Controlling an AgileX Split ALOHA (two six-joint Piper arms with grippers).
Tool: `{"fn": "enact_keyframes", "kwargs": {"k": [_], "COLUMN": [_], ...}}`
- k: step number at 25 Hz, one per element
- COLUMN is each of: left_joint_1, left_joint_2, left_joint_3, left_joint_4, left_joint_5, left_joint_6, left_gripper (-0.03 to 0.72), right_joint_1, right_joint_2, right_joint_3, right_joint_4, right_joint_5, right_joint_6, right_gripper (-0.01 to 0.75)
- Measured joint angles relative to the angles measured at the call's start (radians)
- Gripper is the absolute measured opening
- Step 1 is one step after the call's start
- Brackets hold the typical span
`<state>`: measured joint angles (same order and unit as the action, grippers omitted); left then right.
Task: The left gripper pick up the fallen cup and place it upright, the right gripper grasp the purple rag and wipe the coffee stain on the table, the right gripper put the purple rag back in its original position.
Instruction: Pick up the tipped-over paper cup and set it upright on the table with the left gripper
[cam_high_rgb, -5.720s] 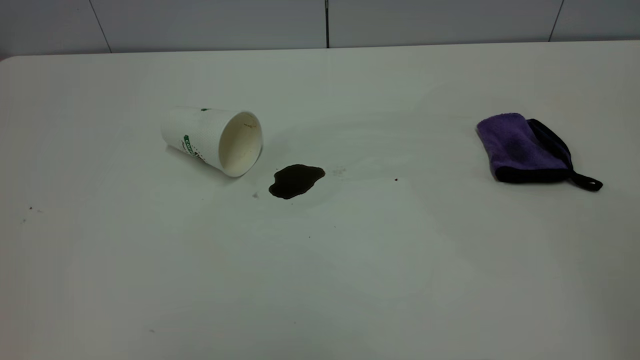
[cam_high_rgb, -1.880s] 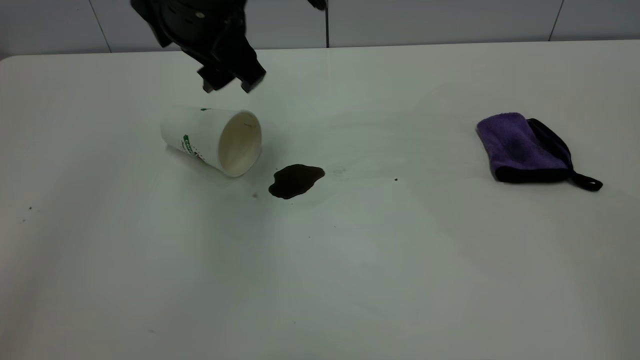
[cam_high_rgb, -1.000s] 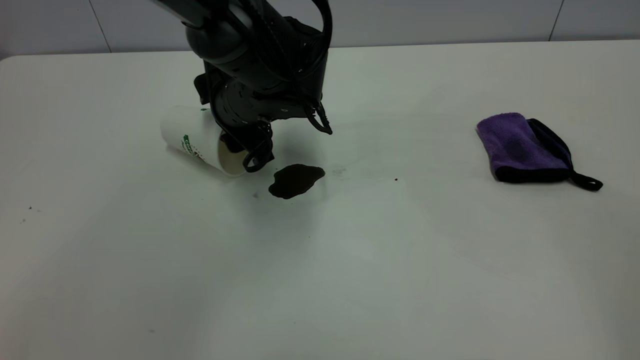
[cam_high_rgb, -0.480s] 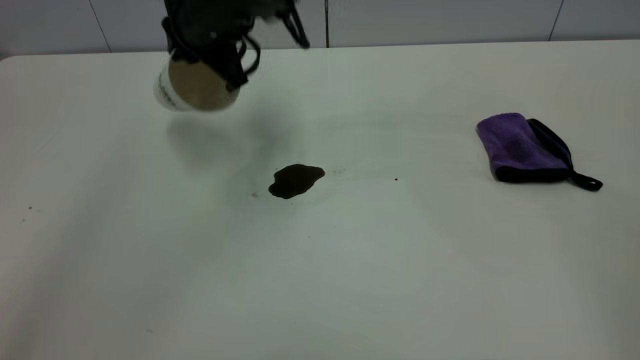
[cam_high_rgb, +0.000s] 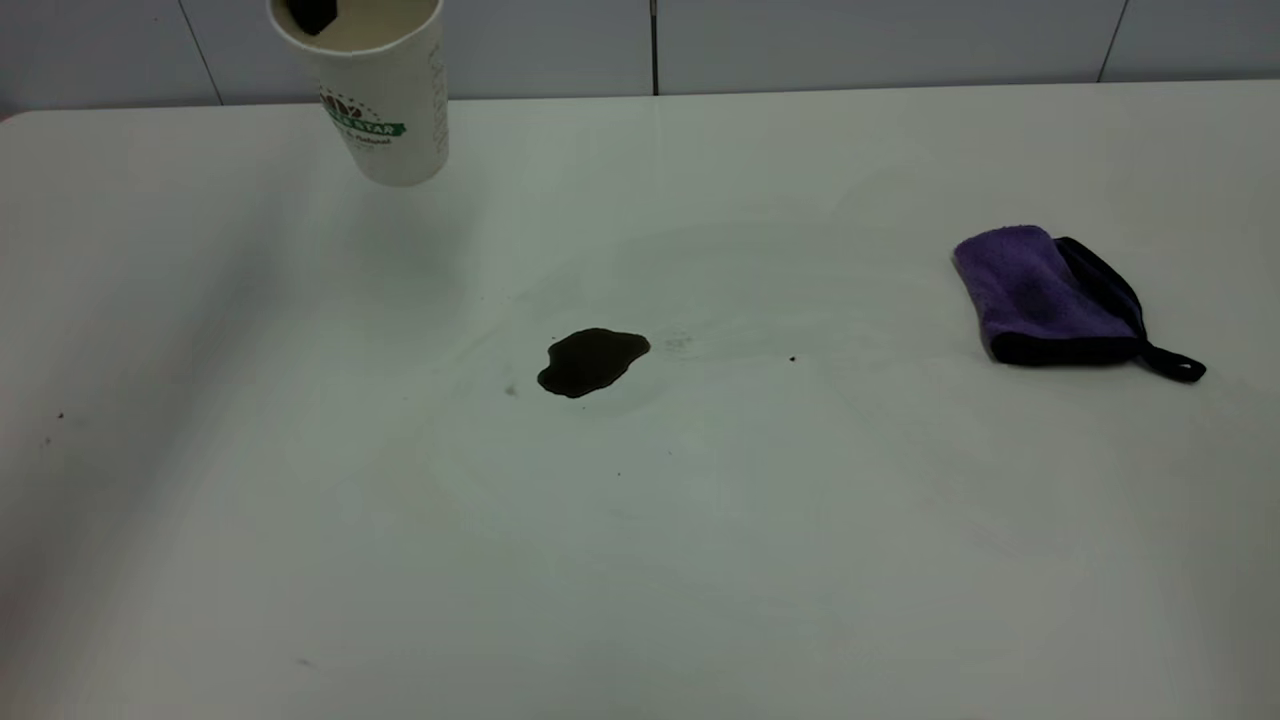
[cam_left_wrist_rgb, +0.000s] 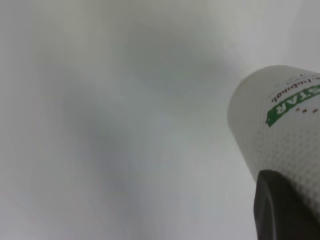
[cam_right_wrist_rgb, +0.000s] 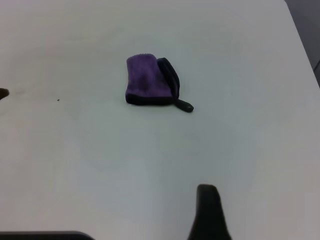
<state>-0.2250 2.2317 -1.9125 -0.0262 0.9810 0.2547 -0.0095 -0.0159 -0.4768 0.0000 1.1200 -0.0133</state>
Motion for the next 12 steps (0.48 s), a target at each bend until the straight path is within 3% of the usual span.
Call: {"fn": "enact_keyframes", "kwargs": {"k": [6,12], "left_joint_1": [0.097,0.111], "left_joint_2": [0.1,0.185], "left_joint_3": [0.001,0.001], "left_joint_4": [-0.143,-0.193], "left_joint_5": [-0.041,-0.108], "left_joint_6": [0.101,0.124], "left_gripper": [0.01,0.019], "right_joint_1": [0.0,0.0], "right_joint_2": [0.0,0.0], "right_joint_3": [0.0,0.0], "right_joint_4": [0.0,0.0], "right_joint_5": [0.0,0.0], "right_joint_6": [0.0,0.0], "right_gripper": [0.59,0.59]}}
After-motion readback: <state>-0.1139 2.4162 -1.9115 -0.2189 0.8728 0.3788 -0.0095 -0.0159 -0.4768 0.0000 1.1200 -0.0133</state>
